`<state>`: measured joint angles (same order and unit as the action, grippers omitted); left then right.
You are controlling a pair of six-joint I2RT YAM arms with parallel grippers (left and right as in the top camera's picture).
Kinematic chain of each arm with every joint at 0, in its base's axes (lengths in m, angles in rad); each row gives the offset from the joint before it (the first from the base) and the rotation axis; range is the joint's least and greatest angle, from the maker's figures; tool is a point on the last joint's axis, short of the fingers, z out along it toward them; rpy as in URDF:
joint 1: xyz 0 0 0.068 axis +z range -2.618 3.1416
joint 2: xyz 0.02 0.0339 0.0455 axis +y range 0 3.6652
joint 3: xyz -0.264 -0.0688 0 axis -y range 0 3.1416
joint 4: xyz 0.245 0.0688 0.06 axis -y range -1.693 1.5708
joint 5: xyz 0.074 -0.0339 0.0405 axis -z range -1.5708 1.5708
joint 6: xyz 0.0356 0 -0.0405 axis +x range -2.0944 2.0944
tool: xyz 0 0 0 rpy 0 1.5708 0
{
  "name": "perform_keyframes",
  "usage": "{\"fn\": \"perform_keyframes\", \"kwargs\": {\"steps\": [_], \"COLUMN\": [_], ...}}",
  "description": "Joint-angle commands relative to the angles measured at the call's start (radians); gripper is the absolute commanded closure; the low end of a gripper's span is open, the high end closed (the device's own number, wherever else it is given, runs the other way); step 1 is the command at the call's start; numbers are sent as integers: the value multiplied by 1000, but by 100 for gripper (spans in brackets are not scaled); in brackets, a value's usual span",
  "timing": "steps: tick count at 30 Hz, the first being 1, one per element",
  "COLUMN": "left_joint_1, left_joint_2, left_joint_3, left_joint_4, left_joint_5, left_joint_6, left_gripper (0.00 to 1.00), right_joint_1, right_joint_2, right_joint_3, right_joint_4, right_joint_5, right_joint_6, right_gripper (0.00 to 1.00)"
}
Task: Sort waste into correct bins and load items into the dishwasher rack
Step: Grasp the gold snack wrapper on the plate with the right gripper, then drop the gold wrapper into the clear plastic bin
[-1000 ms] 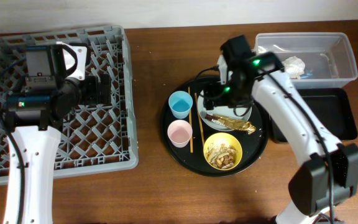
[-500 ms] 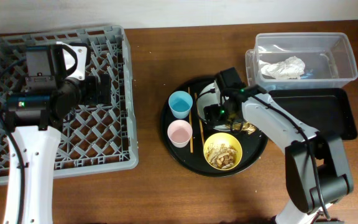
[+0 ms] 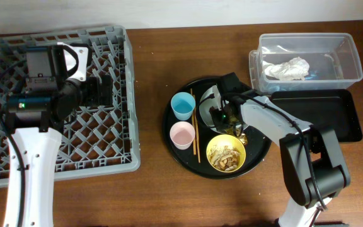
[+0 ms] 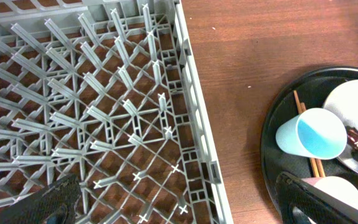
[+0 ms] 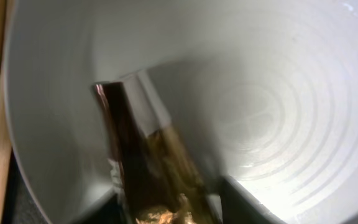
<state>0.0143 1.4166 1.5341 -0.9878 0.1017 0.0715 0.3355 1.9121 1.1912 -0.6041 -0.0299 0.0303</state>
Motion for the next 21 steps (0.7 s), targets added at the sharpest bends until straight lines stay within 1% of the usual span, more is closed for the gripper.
{"fn": "perform_keyframes", "kwargs": {"steps": [1, 2, 5, 10, 12, 14, 17, 19, 21], "left_joint_1": [2, 2, 2, 2, 2, 2, 2, 2, 2], "left_joint_2": [6, 6, 6, 6, 6, 6, 6, 6, 6], "left_joint_3": [21, 21, 21, 21, 21, 21, 21, 21, 21], "left_joint_4": [-2, -2, -2, -2, -2, -2, -2, -2, -2], "left_joint_5": [8, 7, 7, 7, 7, 8, 8, 7, 8], "left_joint_6": [13, 13, 13, 13, 13, 13, 13, 13, 13], "left_gripper": [1, 1, 1, 1, 1, 1, 1, 1, 1], "right_joint_1": [5, 5, 2, -51, -111, -190, -335, -400, -443], "right_joint_2": [27, 24, -11, -105, -127, -129, -107, -60, 15], "right_joint_3": [-10, -2, 100, 437, 579, 659, 664, 663, 661], "right_joint_4": [-6, -11, -101, -344, -400, -397, -301, -236, -148], "right_joint_5": [-7, -7, -17, -8, 58, 144, 261, 307, 307], "right_joint_6": [0, 4, 38, 91, 137, 190, 360, 460, 484], "right_gripper": [90, 96, 96, 96, 96, 96, 96, 96, 96]}}
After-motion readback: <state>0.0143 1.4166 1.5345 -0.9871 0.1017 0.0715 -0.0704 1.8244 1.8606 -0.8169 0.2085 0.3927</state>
